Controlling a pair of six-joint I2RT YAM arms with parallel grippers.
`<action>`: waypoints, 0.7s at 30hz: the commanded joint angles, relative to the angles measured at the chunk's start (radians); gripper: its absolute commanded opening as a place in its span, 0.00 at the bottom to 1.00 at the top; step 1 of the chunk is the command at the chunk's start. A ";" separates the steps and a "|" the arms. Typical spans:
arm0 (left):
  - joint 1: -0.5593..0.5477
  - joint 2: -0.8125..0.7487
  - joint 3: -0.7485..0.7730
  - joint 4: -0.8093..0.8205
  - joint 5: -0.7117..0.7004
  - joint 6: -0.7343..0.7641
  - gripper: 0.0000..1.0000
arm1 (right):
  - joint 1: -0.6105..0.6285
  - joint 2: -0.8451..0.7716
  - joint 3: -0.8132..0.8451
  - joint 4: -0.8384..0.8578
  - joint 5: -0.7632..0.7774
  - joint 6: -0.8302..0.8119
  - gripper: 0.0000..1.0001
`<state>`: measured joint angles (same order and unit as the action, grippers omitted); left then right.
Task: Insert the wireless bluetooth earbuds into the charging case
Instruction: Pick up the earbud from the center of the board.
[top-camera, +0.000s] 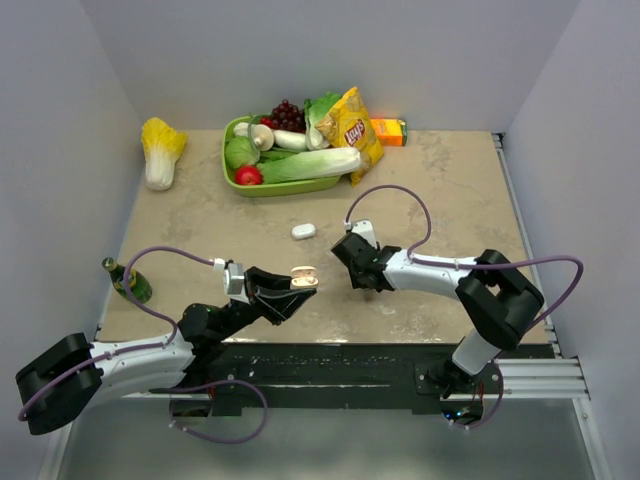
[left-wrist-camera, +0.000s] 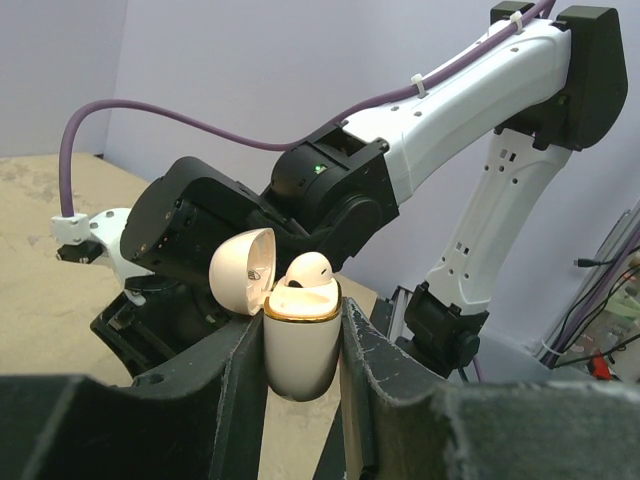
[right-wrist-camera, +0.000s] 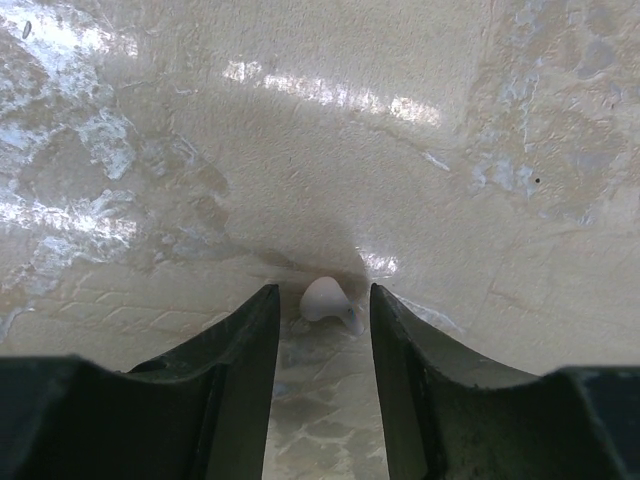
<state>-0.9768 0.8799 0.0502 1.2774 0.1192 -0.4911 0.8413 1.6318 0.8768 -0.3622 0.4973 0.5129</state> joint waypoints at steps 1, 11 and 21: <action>-0.006 -0.001 -0.202 0.617 0.004 -0.014 0.00 | -0.013 0.000 0.030 -0.014 -0.016 -0.016 0.44; -0.008 0.002 -0.204 0.617 0.002 -0.014 0.00 | -0.050 -0.027 -0.032 0.052 -0.146 0.021 0.41; -0.011 -0.005 -0.210 0.617 -0.003 -0.015 0.00 | -0.090 -0.061 -0.102 0.144 -0.244 0.117 0.41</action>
<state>-0.9787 0.8814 0.0502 1.2774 0.1188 -0.4911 0.7647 1.5871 0.8139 -0.2569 0.3214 0.5659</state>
